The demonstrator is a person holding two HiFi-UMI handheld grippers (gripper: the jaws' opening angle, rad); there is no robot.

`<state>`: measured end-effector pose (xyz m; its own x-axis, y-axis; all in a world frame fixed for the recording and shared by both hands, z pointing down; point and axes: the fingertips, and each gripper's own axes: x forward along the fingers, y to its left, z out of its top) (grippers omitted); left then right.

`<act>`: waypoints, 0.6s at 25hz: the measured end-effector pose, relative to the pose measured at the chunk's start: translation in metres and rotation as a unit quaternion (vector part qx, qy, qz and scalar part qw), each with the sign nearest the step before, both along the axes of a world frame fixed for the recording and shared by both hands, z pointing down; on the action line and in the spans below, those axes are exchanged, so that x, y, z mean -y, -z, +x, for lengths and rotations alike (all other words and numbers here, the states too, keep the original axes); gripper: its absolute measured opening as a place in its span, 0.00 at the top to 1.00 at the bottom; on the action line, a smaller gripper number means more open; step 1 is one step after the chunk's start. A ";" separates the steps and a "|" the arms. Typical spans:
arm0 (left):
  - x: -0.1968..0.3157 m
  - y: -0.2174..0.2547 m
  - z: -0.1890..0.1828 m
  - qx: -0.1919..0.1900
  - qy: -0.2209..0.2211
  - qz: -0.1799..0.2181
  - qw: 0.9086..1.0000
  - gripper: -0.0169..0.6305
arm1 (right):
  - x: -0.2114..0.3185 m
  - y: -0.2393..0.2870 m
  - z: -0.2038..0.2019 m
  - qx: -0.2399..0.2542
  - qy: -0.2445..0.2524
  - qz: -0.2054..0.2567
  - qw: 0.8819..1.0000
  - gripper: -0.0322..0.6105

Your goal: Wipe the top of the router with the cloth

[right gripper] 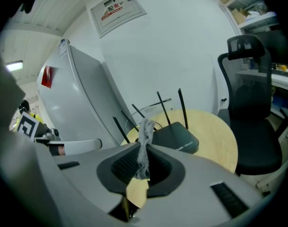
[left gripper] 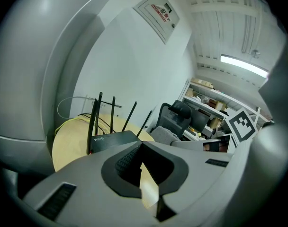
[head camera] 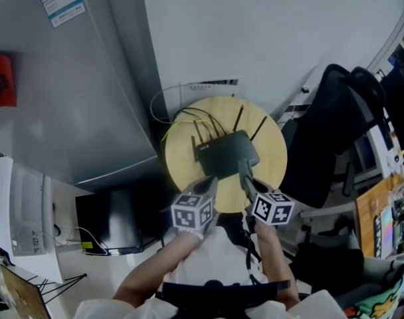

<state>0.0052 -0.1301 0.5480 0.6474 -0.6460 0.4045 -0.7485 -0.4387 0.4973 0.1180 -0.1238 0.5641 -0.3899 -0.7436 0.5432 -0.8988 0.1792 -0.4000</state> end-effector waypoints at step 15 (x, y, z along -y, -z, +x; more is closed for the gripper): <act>-0.015 -0.004 0.015 0.003 -0.012 -0.006 1.000 0.98 | -0.017 -0.001 0.006 0.010 -0.001 -0.004 1.000 0.89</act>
<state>0.0203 -0.1152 0.5519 0.6594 -0.6261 0.4161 -0.7415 -0.4506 0.4971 0.1241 -0.1068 0.5651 -0.3987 -0.7400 0.5417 -0.8913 0.1737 -0.4187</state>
